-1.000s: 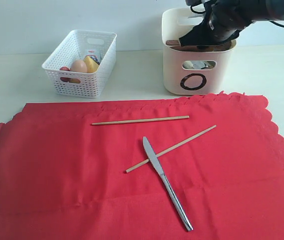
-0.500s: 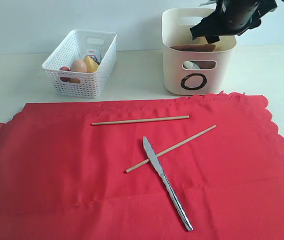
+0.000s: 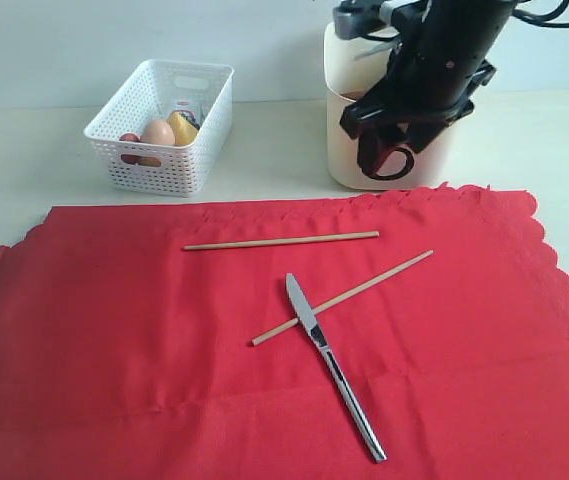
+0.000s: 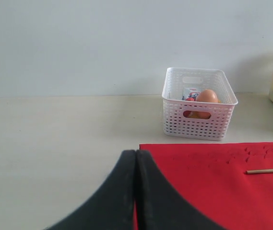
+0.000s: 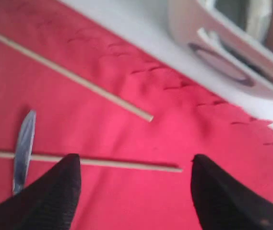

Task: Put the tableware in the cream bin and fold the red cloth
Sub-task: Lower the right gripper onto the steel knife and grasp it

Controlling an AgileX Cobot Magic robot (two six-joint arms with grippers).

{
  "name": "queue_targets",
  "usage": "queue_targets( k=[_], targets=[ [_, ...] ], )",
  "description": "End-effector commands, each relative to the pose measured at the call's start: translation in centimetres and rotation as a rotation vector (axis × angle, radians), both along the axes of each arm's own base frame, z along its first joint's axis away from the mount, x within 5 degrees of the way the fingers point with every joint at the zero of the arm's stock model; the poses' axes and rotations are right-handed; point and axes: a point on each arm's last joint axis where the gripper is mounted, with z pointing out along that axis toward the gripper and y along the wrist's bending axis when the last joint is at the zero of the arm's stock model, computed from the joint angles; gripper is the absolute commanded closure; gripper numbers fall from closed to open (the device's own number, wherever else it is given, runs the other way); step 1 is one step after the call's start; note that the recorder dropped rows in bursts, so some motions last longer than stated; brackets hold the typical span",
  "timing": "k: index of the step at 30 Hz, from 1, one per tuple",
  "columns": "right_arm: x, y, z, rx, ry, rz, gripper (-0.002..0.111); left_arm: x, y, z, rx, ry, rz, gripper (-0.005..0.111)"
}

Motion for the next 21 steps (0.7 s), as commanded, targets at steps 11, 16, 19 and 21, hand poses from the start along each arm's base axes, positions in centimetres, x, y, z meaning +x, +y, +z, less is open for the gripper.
queue_targets(
  k=[11, 16, 19, 21],
  targets=[
    [-8.0, 7.8, -6.5, -0.045, 0.148, 0.222, 0.046, 0.0, 0.0, 0.0, 0.004, -0.006, 0.001, 0.107],
    [-9.0, 8.2, -8.7, -0.024, 0.131, 0.208, 0.046, 0.0, 0.0, 0.0, 0.004, -0.006, 0.001, 0.107],
    [-9.2, 8.1, -10.7, -0.032, 0.15, 0.197, 0.046, 0.0, 0.0, 0.0, 0.004, -0.006, 0.001, 0.107],
    [-9.2, 8.2, -11.6, -0.031, 0.176, 0.186, 0.047, 0.0, 0.0, 0.0, 0.004, -0.006, 0.001, 0.107]
  ],
)
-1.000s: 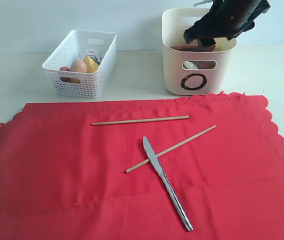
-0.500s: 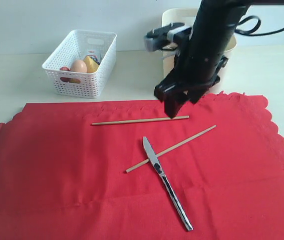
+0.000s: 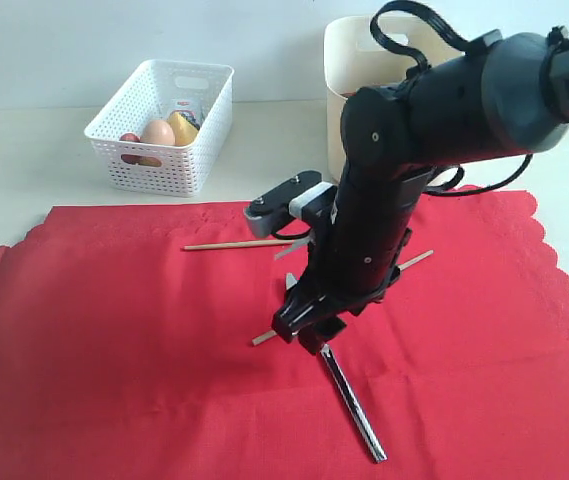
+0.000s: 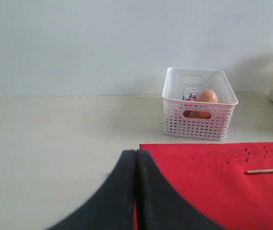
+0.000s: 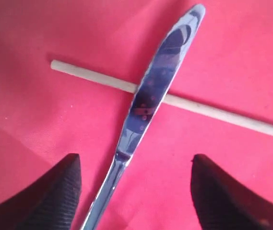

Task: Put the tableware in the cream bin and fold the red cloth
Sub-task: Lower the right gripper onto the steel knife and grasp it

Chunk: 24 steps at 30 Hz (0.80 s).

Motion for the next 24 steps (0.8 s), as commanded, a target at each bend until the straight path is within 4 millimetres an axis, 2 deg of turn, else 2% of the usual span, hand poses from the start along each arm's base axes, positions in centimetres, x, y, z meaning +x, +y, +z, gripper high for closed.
queue_targets(
  k=[1, 5, 11, 14, 20, 24],
  targets=[
    [0.0, 0.2, -1.7, 0.0, 0.023, -0.017, 0.048, 0.0, 0.0, 0.0, 0.004, -0.006, 0.001, 0.107],
    [-0.1, 0.4, -2.8, -0.01, 0.047, -0.017, 0.053, 0.0, 0.0, 0.0, 0.004, -0.006, 0.001, 0.107],
    [-1.4, 2.6, -3.0, -0.032, 0.014, 0.078, 0.053, 0.0, 0.0, 0.0, 0.004, -0.006, 0.001, 0.107],
    [-1.7, 3.2, -3.0, -0.06, -0.03, 0.099, 0.057, 0.0, 0.0, 0.0, 0.01, -0.006, -0.002, 0.107],
    [-1.8, 3.4, -3.0, -0.066, -0.036, 0.101, 0.087, 0.0, 0.0, 0.0, 0.01, -0.006, -0.002, 0.107],
    [-1.8, 3.4, -3.0, -0.066, -0.036, 0.101, 0.101, 0.0, 0.0, 0.0, 0.01, -0.006, -0.002, 0.107]
  ],
)
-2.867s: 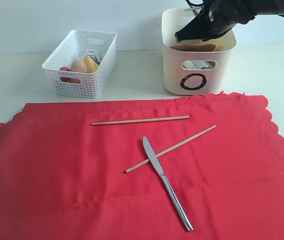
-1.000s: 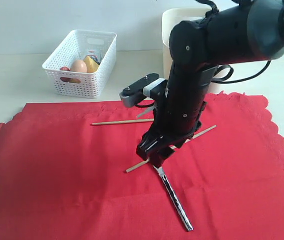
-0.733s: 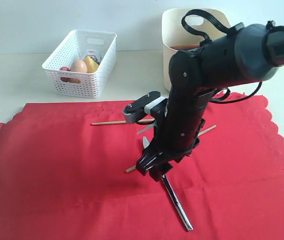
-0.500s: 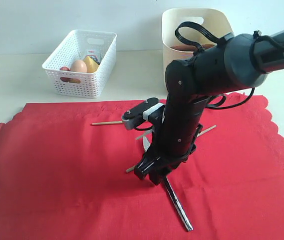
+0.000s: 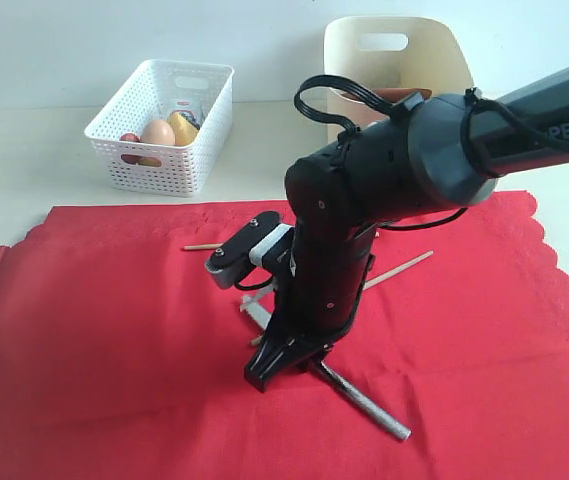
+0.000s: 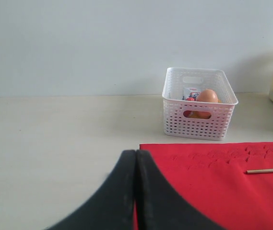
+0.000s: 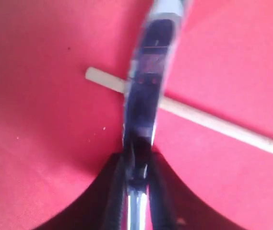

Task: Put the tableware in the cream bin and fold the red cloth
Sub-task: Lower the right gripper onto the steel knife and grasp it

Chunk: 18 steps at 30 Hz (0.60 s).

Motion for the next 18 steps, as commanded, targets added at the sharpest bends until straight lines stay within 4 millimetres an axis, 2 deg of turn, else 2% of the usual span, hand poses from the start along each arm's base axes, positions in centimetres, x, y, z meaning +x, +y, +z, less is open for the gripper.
queue_targets(
  k=[1, 3, 8, 18],
  targets=[
    [-0.1, 0.1, -0.2, -0.002, 0.0, 0.001, 0.103, 0.0, 0.0, 0.0, 0.008, -0.006, -0.002, 0.107],
    [-0.2, 0.0, -0.2, -0.006, 0.006, 0.001, 0.108, 0.0, 0.0, 0.0, 0.008, -0.006, -0.002, 0.107],
    [-0.2, 0.0, 0.2, -0.006, 0.007, 0.001, 0.108, 0.0, 0.0, 0.0, 0.008, -0.006, -0.002, 0.107],
    [-0.1, -0.9, 4.8, -0.014, -0.133, 0.035, 0.108, 0.0, 0.0, 0.0, 0.008, -0.006, -0.002, 0.107]
  ],
)
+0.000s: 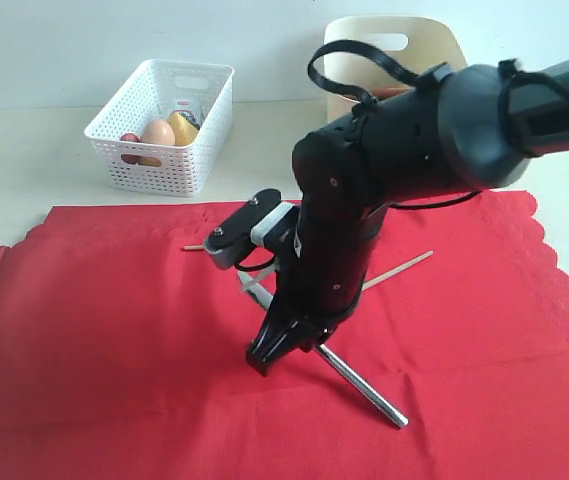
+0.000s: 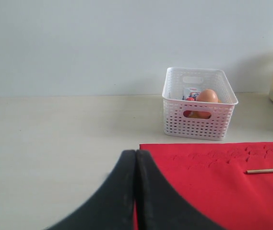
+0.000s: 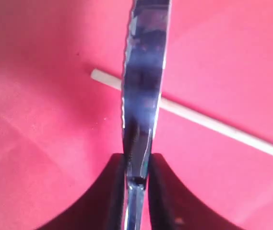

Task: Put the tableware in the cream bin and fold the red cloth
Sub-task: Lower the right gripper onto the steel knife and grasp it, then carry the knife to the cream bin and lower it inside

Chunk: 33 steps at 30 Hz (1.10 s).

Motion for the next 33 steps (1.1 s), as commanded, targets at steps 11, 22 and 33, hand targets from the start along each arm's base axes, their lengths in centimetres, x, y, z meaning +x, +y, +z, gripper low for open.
queue_targets(
  k=[11, 22, 33],
  targets=[
    [2.7, -2.8, 7.0, -0.083, -0.209, -0.06, 0.108, 0.0, 0.0, 0.0, 0.008, -0.006, -0.002, 0.107],
    [8.4, -8.8, 11.4, -0.07, -0.372, -0.249, 0.108, 0.0, 0.0, 0.0, 0.008, -0.006, -0.002, 0.107],
    [14.1, -13.0, 15.6, 0.031, -0.575, -0.407, 0.108, 0.0, 0.0, 0.0, 0.008, -0.006, -0.002, 0.107]
  ],
)
